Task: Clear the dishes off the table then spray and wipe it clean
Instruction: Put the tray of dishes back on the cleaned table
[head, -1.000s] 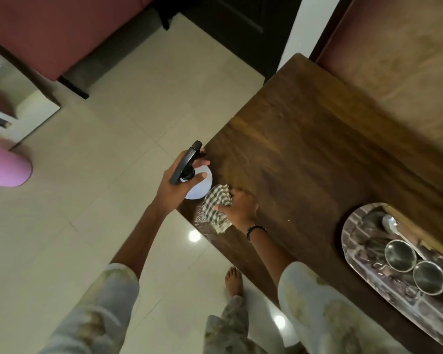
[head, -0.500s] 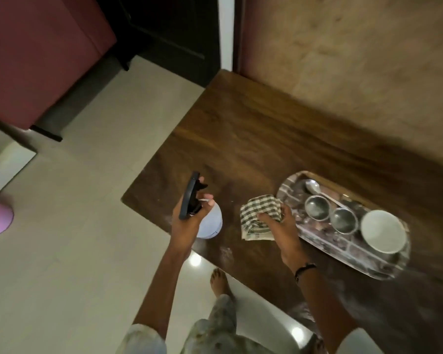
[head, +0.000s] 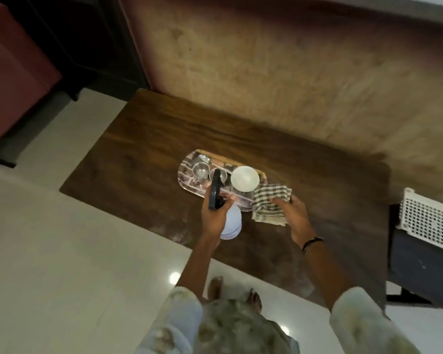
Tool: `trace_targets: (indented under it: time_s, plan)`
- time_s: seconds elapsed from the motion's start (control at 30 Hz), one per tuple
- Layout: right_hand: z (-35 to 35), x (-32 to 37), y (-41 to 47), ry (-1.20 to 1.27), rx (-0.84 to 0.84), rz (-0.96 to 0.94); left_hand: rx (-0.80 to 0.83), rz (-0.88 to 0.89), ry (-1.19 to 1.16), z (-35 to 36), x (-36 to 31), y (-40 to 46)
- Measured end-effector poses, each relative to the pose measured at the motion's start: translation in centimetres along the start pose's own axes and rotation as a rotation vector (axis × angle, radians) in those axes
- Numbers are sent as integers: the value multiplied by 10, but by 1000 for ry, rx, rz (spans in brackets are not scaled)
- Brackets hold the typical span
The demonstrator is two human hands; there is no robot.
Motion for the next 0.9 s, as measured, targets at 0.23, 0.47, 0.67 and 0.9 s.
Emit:
trace_targets:
  time_s: [0.23, 0.47, 0.67, 0.9]
  plan:
    - [-106, 22, -35, 40, -94, -28, 91, -57, 21, 71, 11, -65]
    - [-172, 30, -40, 82, -128, -59, 123, -78, 19, 134, 11, -109]
    - [-223, 30, -21, 102, -169, -57, 161, -19, 125, 210, 21, -122]
    - [-340, 4, 29, 112, -218, -7, 219, 55, 217, 344, 43, -128]
Point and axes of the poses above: each hand's wrist, its own y-axis towards the middle knuckle, its own z-axis out of the palm, x = y × z, the point moved 4 cm from there along y, towards the middle knuckle, and after that the axes turned 14 degrees about -z, right-handed, at the moved point
